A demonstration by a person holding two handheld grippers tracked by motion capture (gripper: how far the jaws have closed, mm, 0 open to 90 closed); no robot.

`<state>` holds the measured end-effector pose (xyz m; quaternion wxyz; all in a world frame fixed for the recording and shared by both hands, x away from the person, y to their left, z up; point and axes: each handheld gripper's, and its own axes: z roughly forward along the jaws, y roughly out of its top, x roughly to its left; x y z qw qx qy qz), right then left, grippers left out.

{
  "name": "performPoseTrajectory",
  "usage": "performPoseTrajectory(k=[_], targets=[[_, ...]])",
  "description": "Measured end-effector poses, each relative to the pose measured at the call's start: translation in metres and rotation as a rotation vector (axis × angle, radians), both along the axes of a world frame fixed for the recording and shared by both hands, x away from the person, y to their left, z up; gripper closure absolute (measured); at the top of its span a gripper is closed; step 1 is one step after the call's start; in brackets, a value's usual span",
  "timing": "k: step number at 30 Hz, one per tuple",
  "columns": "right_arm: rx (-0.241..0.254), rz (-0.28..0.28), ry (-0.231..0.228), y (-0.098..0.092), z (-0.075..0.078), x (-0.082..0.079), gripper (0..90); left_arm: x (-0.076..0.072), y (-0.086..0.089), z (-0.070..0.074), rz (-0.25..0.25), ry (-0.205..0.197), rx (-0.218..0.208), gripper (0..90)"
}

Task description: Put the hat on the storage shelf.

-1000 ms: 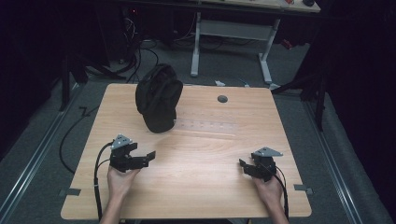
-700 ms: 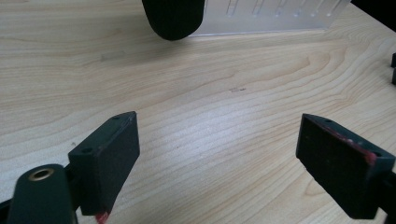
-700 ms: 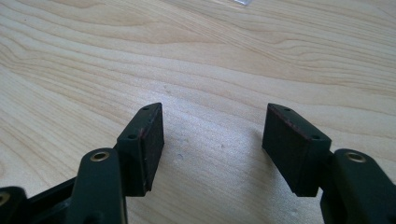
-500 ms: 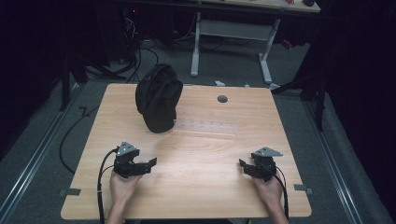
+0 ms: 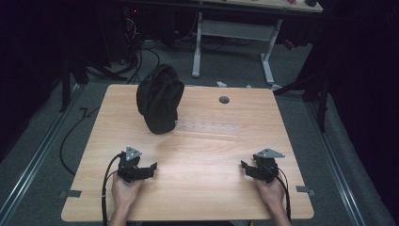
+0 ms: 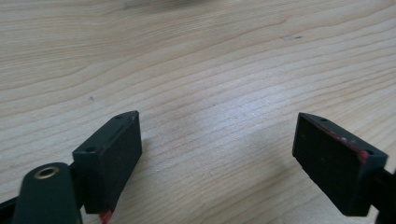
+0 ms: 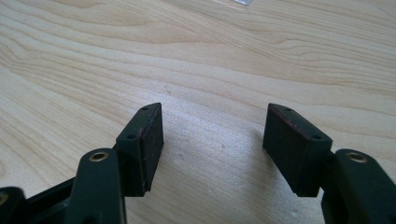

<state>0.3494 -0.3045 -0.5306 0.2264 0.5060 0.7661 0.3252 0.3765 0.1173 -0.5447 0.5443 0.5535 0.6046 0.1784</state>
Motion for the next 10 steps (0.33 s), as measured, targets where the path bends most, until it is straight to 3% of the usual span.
performPoseTrajectory(k=[1, 2, 3, 10], targets=[[0.0, 0.0, 0.0, 0.0, 0.0, 0.0001, 38.0, -0.0001, -0.0012, -0.0005, 0.0, -0.002, 0.013, 16.7], [-0.001, 0.001, -0.001, 0.0001, -0.0001, 0.0002, 37.9, -0.0008, -0.0052, -0.0027, 0.001, -0.011, 0.061, 16.7], [0.0, 0.0, 0.0, 0.0002, 0.0, 0.0003, 38.0, -0.0012, -0.007, -0.0034, 0.001, -0.015, 0.079, 16.6], [0.0, 0.0, 0.0, 0.0002, -0.0001, 0.0003, 37.9, -0.0013, -0.0071, -0.0034, 0.006, -0.014, 0.076, 16.4]])
